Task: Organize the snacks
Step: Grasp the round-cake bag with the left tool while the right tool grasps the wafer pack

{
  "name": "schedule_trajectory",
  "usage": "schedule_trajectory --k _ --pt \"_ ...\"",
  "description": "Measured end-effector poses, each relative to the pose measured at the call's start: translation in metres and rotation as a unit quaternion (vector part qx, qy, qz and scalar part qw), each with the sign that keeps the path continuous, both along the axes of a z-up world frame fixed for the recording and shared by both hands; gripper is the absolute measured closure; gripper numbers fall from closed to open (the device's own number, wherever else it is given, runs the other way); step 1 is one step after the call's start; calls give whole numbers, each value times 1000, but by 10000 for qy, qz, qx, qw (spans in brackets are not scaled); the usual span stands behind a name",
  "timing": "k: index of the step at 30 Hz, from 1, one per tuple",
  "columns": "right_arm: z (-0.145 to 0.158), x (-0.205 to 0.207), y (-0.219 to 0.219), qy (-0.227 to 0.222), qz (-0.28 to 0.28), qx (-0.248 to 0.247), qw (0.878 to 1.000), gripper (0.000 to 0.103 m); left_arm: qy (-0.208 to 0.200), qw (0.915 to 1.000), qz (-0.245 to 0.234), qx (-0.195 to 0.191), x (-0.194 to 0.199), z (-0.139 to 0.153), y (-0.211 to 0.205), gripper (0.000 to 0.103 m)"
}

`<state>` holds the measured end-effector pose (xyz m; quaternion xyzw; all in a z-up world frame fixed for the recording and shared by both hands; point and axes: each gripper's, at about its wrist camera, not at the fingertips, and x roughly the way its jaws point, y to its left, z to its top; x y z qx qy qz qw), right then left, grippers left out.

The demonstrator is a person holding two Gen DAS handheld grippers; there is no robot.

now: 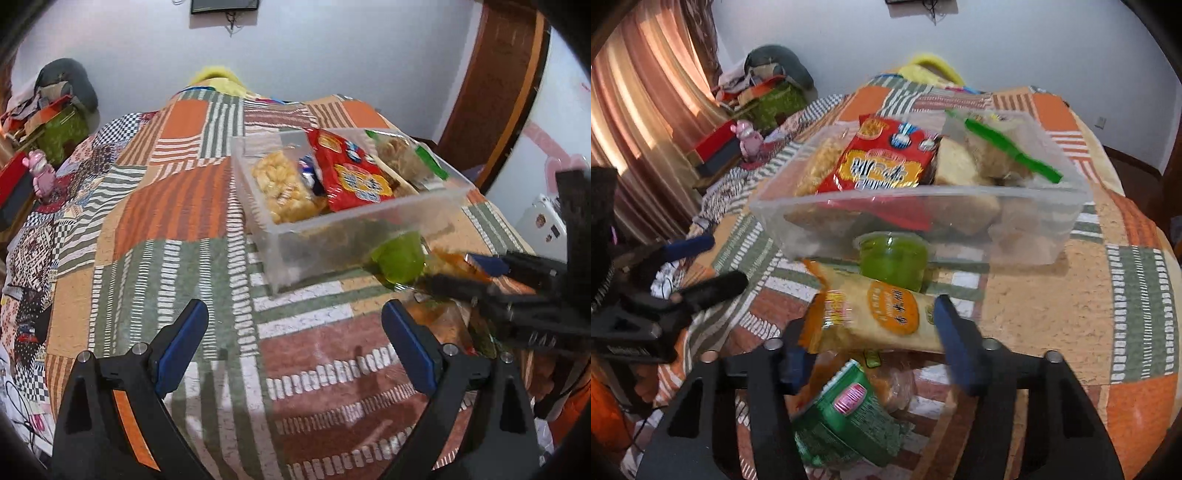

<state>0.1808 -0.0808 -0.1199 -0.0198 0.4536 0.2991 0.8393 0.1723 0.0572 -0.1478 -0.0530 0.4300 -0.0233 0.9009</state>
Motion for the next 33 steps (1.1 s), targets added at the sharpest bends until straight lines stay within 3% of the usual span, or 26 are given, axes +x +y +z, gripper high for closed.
schedule_trajectory --k 2,8,18,24,28,32,33 --pt "6 -4 -8 -92 -61 66 9999 66 19 10000 -96 6 -1 0 -6 7" --pt "17 -13 -35 -252 -292 92 9992 77 90 9990 -433 -22 -6 1 -30 7" --pt "4 -32 -74 -26 -474 -141 9988 81 301 9963 -802 -43 -6 -7 -70 7" --pt "3 -39 -89 136 -482 -185 9986 78 443 9942 -961 172 3 -16 -90 7" --pt "13 -39 -95 -21 -593 -72 9982 57 562 9937 -950 205 9 -28 -97 7" --pt "16 -32 -90 -120 -589 -21 9982 54 536 9939 -952 139 14 -36 -100 10" --pt "14 -30 -86 -150 -573 -100 9982 54 515 9940 -959 102 13 -36 -100 15"
